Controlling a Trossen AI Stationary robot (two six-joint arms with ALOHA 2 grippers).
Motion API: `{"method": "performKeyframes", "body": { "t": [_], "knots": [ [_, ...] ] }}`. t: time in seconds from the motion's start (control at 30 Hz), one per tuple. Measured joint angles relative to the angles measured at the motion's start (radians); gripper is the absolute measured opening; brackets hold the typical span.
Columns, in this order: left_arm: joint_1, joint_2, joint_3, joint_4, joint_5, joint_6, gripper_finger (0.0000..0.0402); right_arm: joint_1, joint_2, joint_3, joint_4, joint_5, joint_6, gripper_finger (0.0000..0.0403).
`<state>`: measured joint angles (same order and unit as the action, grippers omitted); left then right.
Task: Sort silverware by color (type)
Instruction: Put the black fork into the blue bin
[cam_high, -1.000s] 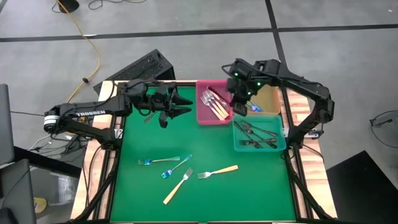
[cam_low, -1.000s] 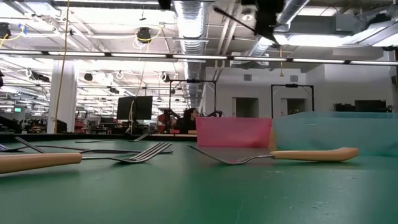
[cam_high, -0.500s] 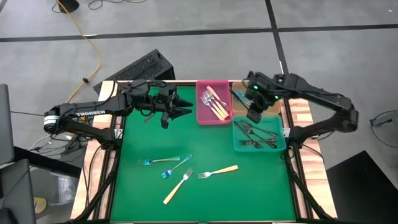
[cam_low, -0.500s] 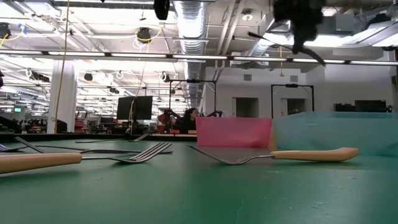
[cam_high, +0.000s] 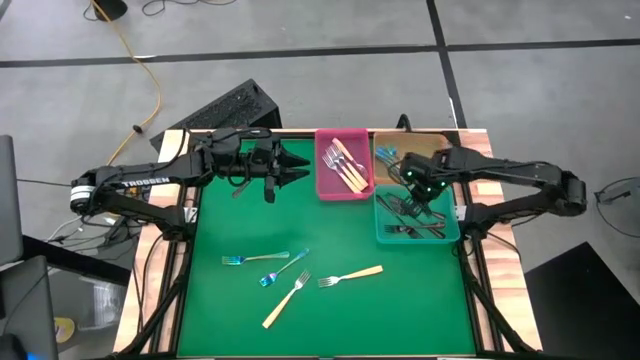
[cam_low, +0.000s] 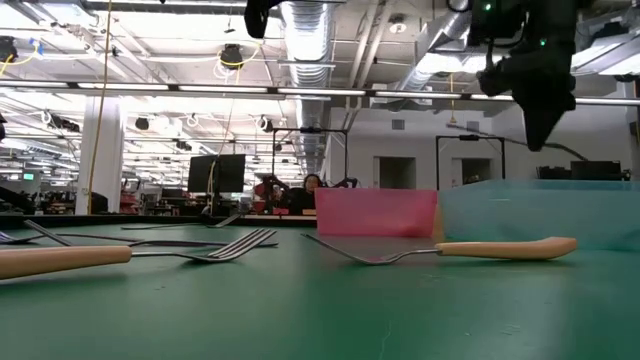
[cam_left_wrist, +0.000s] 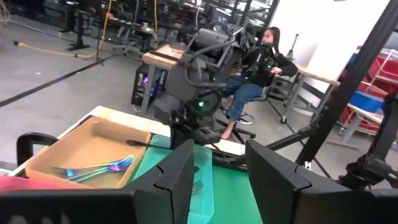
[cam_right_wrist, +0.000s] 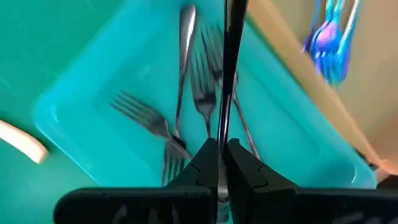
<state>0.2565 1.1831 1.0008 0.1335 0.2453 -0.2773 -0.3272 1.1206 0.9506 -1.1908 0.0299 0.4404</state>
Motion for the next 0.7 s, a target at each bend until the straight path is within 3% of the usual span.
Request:
{"method": "performKeyframes", "body": {
  "t": [0.7],
  "knots": [
    [0.0,0.0,0.0,-0.049,-0.029,-0.023,0.013,0.15,0.294,-0.012,-0.061,0.049,-0.054,0.0032]
  ]
}}
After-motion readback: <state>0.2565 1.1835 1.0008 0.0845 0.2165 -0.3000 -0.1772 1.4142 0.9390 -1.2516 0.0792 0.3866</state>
